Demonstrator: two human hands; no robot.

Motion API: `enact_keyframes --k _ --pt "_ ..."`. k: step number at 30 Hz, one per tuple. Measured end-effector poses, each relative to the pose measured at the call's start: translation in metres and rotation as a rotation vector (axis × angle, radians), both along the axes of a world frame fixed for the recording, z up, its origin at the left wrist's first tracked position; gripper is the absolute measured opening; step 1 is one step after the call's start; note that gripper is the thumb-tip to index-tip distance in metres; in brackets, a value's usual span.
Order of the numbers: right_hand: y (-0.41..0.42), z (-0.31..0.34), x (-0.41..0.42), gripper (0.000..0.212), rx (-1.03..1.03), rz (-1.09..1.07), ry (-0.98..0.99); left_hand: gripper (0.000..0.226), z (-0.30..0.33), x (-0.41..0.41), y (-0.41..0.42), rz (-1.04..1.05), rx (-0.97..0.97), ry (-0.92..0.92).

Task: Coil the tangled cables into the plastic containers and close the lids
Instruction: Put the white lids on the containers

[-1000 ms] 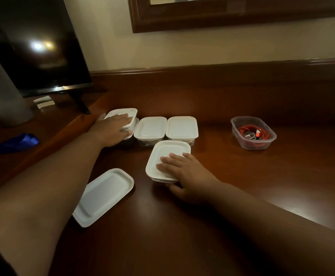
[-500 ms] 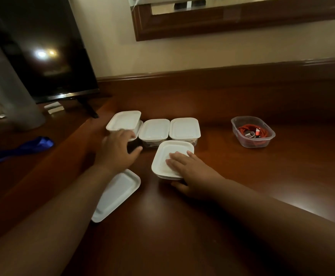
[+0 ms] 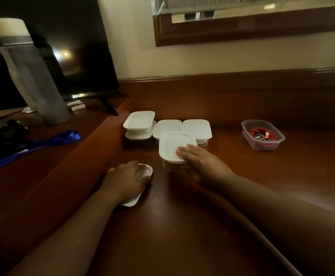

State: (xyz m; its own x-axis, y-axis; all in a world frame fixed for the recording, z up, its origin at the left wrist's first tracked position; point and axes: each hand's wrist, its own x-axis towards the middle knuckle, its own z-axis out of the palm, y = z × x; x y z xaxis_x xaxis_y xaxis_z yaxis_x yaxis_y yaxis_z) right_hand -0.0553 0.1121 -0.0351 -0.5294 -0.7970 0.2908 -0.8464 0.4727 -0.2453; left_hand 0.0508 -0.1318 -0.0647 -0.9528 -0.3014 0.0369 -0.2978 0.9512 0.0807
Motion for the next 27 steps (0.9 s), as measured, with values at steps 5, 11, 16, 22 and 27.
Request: enact_keyframes --k 5,11,16,22,27 --pt "-0.043 0.023 -0.037 0.05 -0.018 -0.066 0.003 0.062 0.001 -0.006 -0.004 0.033 -0.056 -0.038" --pt "-0.088 0.029 -0.091 0.04 0.109 -0.103 0.081 0.071 -0.007 -0.013 -0.021 0.085 0.0 -0.037" --pt "-0.108 0.023 -0.112 0.037 0.155 -0.084 0.104 0.058 -0.009 -0.015 -0.02 0.125 0.038 0.023" --pt "-0.104 0.026 -0.117 0.061 0.156 -0.142 0.031 0.032 0.0 -0.012 -0.008 0.139 0.079 0.093" --pt "-0.051 0.028 -0.108 0.068 -0.034 -0.236 -0.05 0.029 0.001 -0.011 0.004 0.062 0.113 0.087"
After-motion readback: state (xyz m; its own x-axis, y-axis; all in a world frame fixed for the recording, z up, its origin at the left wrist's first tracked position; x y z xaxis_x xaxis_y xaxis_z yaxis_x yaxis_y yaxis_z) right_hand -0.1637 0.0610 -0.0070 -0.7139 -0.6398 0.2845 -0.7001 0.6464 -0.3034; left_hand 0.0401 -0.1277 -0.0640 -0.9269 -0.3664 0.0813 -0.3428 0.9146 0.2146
